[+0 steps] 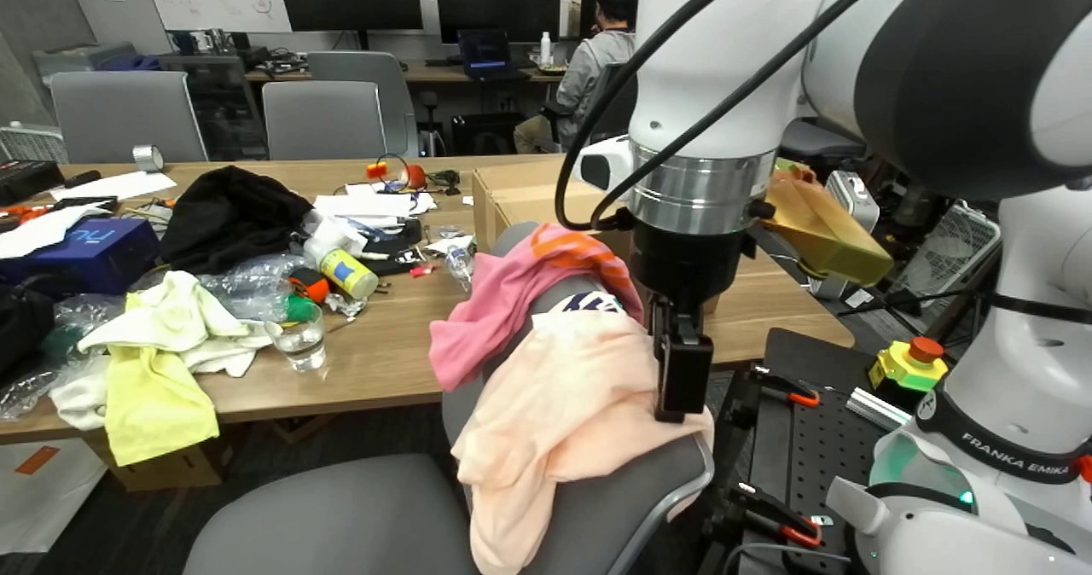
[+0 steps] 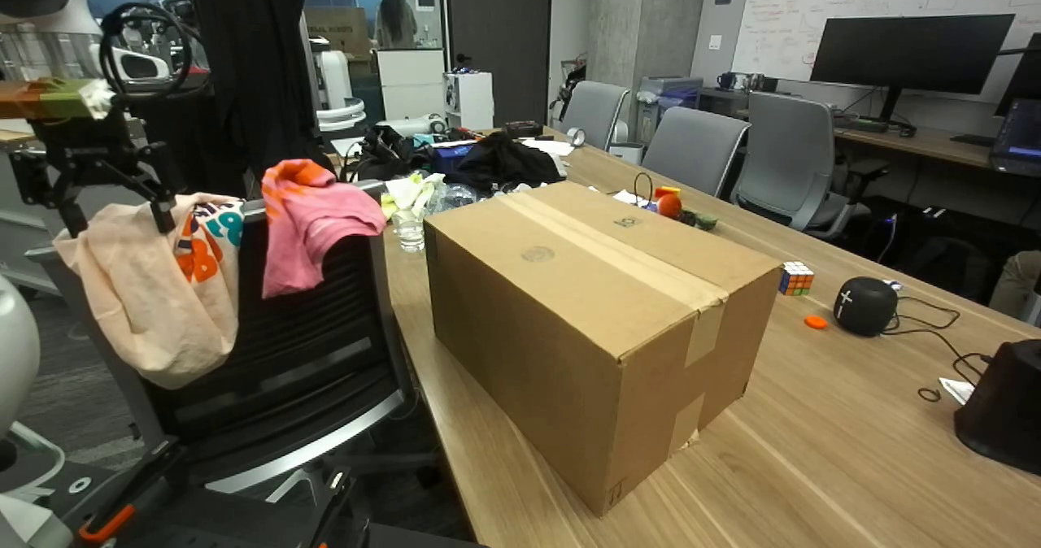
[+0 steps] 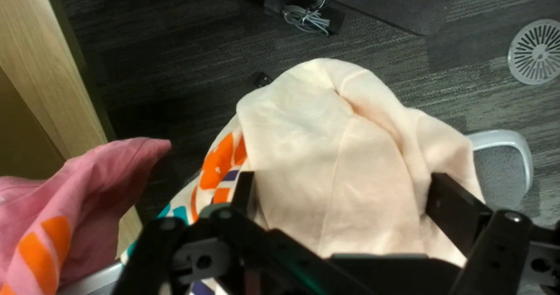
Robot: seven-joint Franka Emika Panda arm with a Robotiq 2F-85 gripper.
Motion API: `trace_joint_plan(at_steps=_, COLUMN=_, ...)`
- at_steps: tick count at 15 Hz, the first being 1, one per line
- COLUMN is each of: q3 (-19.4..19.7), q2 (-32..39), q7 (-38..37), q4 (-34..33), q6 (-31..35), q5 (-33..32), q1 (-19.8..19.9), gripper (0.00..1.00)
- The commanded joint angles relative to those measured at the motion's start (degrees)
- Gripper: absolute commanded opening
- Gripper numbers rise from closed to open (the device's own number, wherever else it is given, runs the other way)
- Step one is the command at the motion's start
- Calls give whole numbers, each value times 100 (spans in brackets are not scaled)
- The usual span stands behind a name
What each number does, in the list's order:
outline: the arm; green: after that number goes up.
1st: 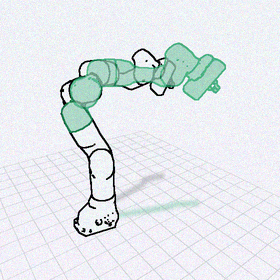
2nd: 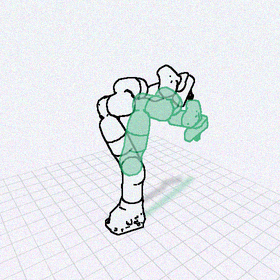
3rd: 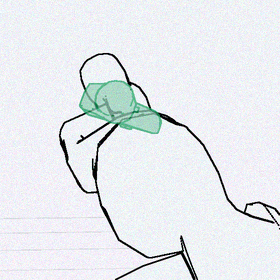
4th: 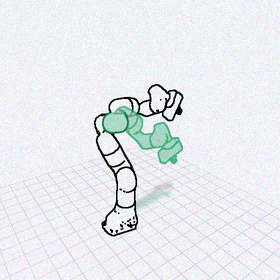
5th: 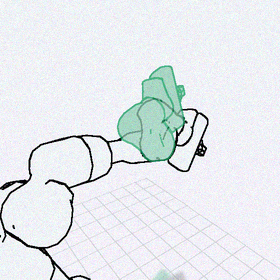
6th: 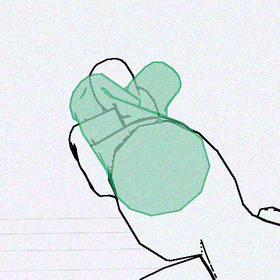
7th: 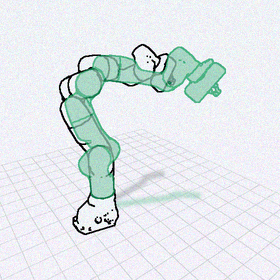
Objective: Place the t-shirts on top of the brown box
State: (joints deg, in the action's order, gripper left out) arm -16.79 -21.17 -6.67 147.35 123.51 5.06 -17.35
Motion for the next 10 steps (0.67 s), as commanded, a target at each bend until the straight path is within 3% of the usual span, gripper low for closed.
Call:
trace_joint_plan(at_steps=1, q3=-11, q2=109, q7=-5, q4=-73, q6=103, q5=29, q1=-8, gripper=75)
trace_joint_plan(at_steps=3, q3=-4, q2=77, q7=-1, q4=-53, q6=124, q5=26, q1=-3, gripper=71)
trace_joint_plan(at_steps=10, q3=26, q2=-107, q7=-10, q4=-98, q6=41, q5=-8, q1=25, gripper=16)
